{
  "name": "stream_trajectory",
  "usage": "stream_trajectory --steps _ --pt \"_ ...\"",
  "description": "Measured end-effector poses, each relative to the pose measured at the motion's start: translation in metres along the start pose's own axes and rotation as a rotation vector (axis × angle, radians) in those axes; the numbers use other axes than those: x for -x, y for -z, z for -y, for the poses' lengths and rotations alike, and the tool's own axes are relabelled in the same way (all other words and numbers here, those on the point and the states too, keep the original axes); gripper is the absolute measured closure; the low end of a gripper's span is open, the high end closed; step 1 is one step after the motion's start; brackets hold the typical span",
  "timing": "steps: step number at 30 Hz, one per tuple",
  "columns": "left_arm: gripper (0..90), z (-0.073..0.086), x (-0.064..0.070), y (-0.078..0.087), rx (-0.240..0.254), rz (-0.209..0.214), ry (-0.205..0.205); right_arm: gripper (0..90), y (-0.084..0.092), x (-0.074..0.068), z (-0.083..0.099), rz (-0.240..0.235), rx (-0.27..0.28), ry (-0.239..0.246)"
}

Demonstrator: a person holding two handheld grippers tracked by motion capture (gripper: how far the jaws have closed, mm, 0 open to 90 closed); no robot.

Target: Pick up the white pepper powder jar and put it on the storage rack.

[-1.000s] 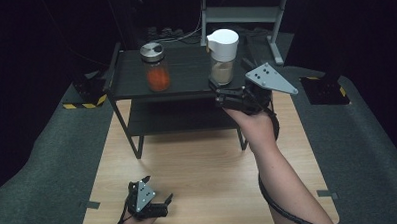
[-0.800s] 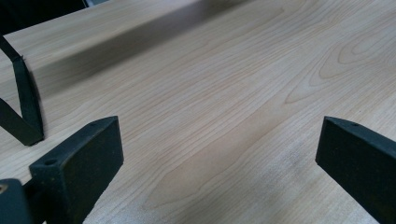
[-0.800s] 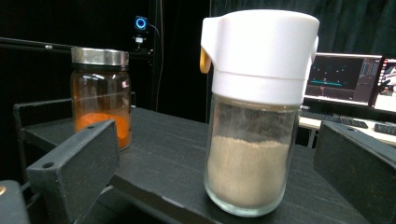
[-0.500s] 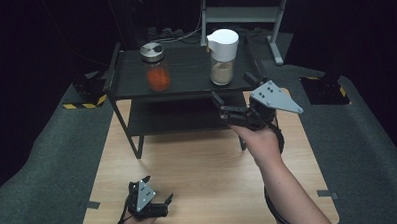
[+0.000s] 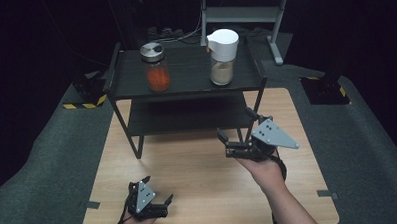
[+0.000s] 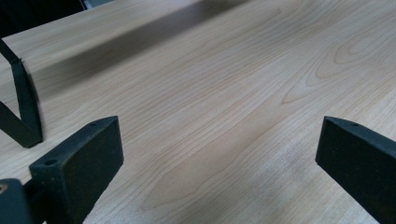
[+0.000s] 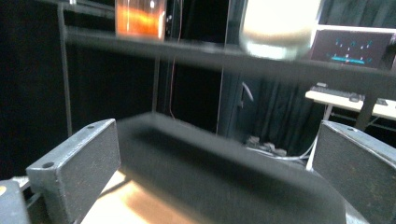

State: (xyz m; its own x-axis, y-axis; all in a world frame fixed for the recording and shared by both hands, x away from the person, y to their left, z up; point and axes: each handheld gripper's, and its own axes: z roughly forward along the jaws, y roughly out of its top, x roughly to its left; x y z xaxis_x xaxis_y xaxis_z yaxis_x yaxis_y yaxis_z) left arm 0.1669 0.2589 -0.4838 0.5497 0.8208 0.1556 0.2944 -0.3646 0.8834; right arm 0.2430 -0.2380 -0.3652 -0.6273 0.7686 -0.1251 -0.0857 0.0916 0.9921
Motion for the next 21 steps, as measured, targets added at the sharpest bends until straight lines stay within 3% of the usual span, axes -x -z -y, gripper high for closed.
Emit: stream_trajectory --steps 11,21 --pt "1.2 0.001 -0.001 -0.001 0.007 0.002 -0.002 0.0 0.023 -0.003 0.054 0.011 -0.096 -0.002" --pt "1.3 0.002 -0.001 0.0 0.013 0.004 -0.007 0.0 0.037 -0.005 0.094 0.016 -0.219 0.002"
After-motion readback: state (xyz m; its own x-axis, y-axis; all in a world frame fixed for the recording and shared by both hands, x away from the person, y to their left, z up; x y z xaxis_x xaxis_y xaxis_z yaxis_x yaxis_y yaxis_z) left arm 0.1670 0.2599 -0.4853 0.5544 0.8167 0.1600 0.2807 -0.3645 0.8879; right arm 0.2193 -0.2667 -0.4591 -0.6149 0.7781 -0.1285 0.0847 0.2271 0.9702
